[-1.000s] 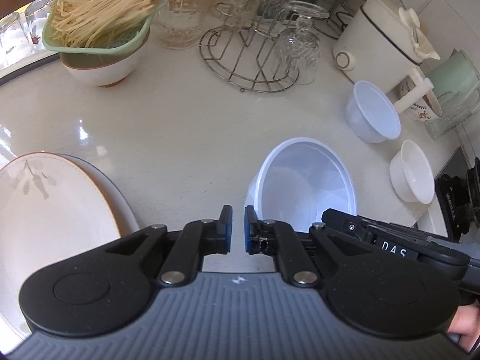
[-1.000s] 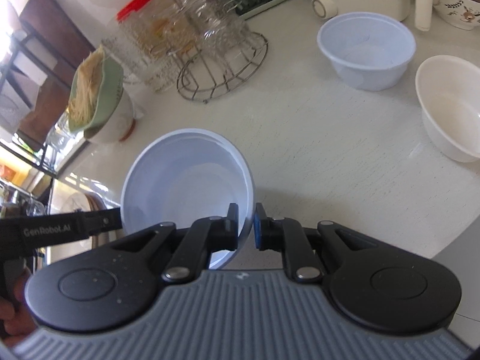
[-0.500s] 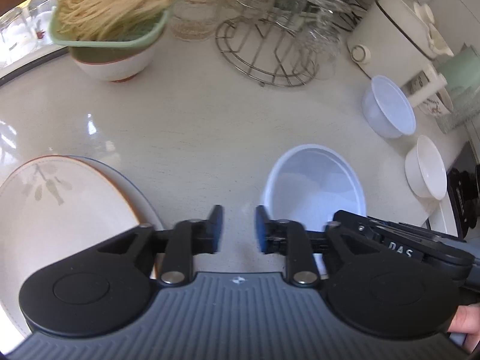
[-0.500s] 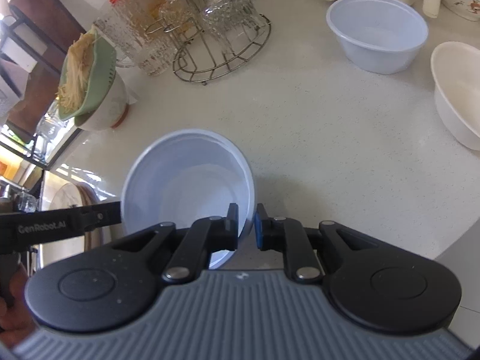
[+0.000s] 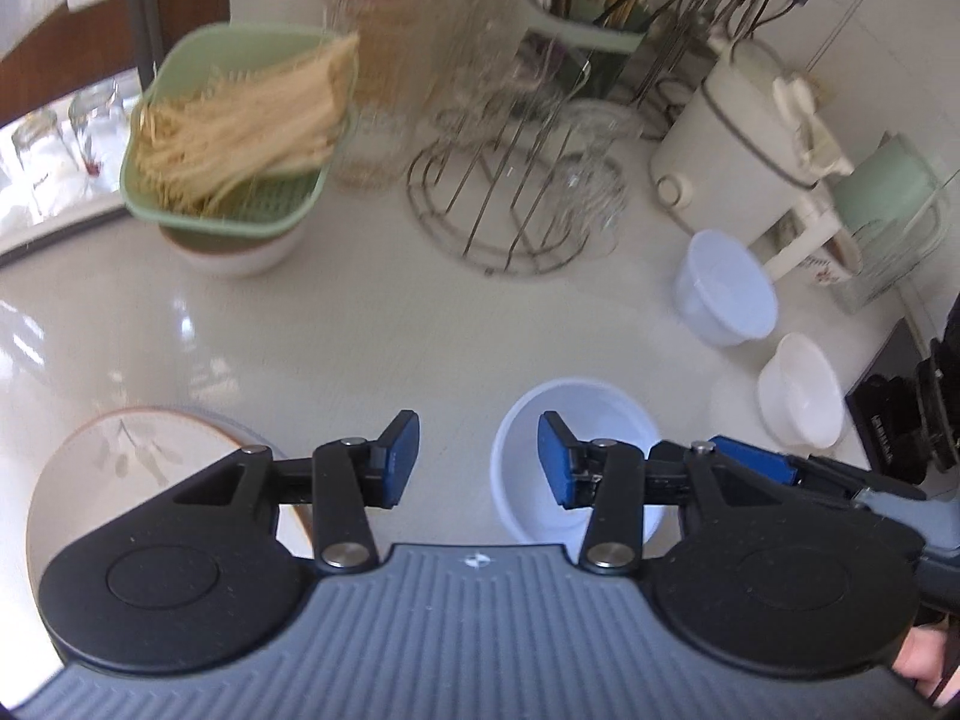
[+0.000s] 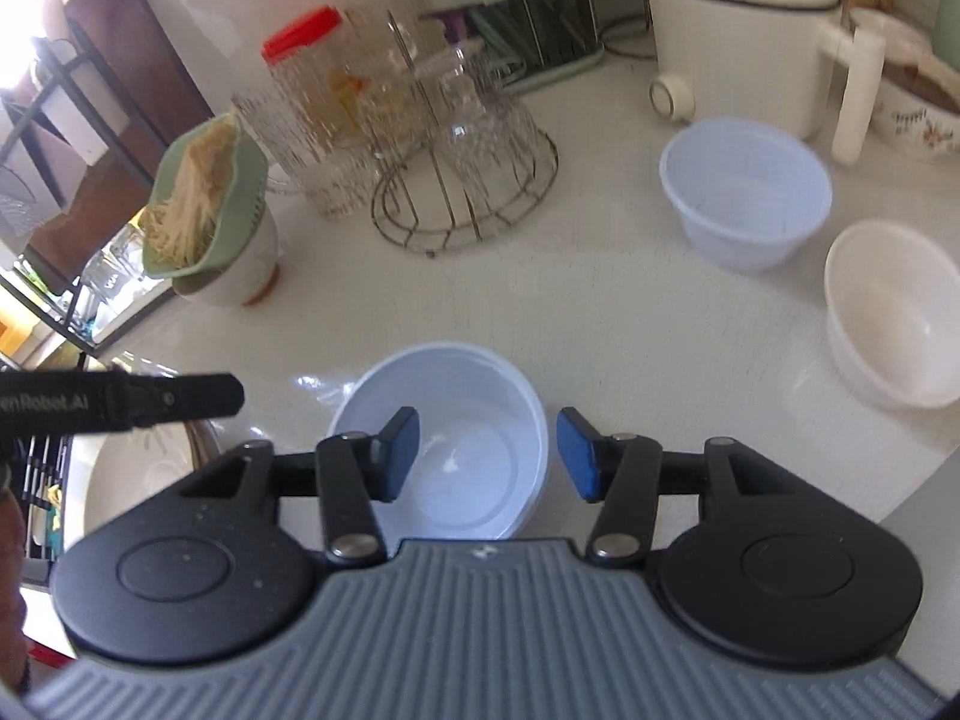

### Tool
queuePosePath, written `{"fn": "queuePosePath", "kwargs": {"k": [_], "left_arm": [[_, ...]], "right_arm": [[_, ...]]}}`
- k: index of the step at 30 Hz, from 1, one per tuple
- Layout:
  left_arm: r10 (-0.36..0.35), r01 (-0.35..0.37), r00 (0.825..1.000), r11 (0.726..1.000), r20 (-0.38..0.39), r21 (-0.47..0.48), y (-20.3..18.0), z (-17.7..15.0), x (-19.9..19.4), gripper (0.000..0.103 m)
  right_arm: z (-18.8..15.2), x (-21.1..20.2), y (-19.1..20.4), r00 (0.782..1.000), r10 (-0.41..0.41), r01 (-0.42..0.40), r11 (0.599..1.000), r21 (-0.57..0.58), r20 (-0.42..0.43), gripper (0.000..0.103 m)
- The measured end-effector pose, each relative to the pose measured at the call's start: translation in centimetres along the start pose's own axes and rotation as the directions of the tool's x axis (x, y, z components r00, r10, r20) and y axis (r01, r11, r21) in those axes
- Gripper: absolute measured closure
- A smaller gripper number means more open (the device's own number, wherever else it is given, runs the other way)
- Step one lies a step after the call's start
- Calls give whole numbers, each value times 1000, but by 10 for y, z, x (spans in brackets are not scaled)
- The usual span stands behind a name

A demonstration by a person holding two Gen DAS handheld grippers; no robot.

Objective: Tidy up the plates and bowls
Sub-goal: 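Open both grippers and release the plastic bowl on the counter, then move both grippers toward the second plastic bowl by the rice cooker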

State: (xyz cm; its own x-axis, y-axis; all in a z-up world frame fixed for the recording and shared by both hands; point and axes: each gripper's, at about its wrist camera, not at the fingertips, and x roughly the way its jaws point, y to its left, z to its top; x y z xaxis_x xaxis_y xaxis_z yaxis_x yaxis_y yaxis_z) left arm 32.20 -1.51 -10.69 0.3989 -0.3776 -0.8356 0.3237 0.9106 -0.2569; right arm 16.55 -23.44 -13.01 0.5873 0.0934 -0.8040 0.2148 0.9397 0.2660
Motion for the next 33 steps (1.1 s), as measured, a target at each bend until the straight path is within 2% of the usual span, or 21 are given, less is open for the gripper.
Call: {"fn": "queuePosePath", "kwargs": {"k": [8,14,24,33], "left_arm": [[-27,25,996,1000,90,16,-22,10,-37,53],[-43,46,983,999,180,-15,-35,8,-59,53],[-60,60,980,998,190,7,-66,8,-65,53],[-74,68,982,997,176,36,-94,11,-46,53]], "right_arm": [[14,-38,-8,997,-4,5,1000,-5,79,49],[22,-71,-9,987,-9,13,1000,-24,158,49],[24,-111,-15,963,-33,56,995,-82,266,49],[19,-125,-40,954,-71,95,993,-70,290,49]]}}
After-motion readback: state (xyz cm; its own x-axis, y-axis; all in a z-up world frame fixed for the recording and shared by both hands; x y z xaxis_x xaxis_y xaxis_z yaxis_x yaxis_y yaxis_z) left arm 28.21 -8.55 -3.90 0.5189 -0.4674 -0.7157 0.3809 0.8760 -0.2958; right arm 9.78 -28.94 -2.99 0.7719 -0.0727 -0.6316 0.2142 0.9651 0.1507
